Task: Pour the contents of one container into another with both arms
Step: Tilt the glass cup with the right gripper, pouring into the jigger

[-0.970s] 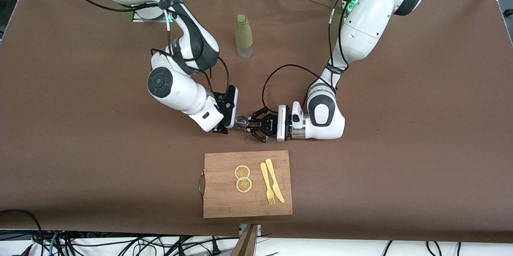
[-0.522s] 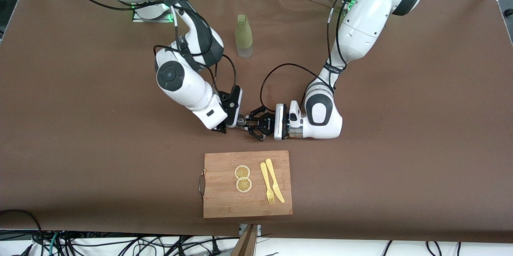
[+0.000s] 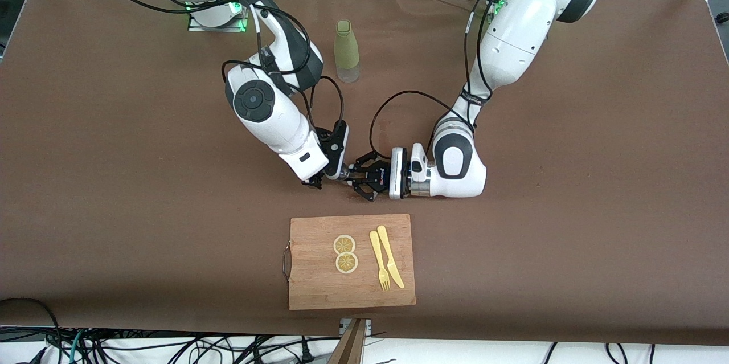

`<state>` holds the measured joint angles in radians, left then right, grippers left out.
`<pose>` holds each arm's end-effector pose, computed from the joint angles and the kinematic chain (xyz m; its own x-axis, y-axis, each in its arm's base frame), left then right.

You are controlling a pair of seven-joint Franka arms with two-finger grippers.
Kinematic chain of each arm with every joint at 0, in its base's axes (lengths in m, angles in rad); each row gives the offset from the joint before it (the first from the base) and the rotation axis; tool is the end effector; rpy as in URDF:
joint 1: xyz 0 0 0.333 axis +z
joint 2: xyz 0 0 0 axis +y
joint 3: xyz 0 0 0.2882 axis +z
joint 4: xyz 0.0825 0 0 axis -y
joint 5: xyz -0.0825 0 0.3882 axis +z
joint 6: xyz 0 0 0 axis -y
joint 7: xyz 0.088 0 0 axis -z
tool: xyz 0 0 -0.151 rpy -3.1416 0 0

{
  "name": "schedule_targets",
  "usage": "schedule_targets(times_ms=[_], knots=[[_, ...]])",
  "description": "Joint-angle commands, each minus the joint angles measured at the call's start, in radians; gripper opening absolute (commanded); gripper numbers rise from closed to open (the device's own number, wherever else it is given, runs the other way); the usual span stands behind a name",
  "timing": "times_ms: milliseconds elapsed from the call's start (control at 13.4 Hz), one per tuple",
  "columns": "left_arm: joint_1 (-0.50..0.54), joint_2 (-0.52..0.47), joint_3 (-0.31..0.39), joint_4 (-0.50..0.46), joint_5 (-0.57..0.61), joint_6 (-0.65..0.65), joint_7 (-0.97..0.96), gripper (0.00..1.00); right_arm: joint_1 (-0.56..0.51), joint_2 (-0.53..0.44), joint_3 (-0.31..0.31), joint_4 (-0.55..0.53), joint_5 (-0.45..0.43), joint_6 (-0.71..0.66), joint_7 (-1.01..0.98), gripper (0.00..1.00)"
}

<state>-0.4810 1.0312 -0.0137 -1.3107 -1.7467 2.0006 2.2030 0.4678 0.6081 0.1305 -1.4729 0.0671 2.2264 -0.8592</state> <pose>0.6062 -0.4369 0.1131 0.1331 -0.1723 0.9760 -0.9894 0.0353 0.1411 0.5999 0.3996 0.2717 0.1725 0.9656 0.1946 0.9834 -0.1802 0.0226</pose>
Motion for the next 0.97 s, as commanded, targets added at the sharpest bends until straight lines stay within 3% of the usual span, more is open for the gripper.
schedule_targets(times_ms=[0,299,896], knots=[[-0.011,0.015,0.003,0.027,-0.036,0.02,0.058,0.0,0.011,-0.039,-0.006,-0.032,-0.033,0.004,0.048,0.0],[-0.011,0.013,0.003,0.027,-0.036,0.02,0.061,0.0,0.011,-0.039,-0.006,-0.032,-0.047,0.002,0.048,0.0],[-0.008,0.015,0.004,0.027,-0.036,0.017,0.064,0.0,0.043,-0.041,-0.006,-0.029,-0.199,0.002,0.163,0.0]])
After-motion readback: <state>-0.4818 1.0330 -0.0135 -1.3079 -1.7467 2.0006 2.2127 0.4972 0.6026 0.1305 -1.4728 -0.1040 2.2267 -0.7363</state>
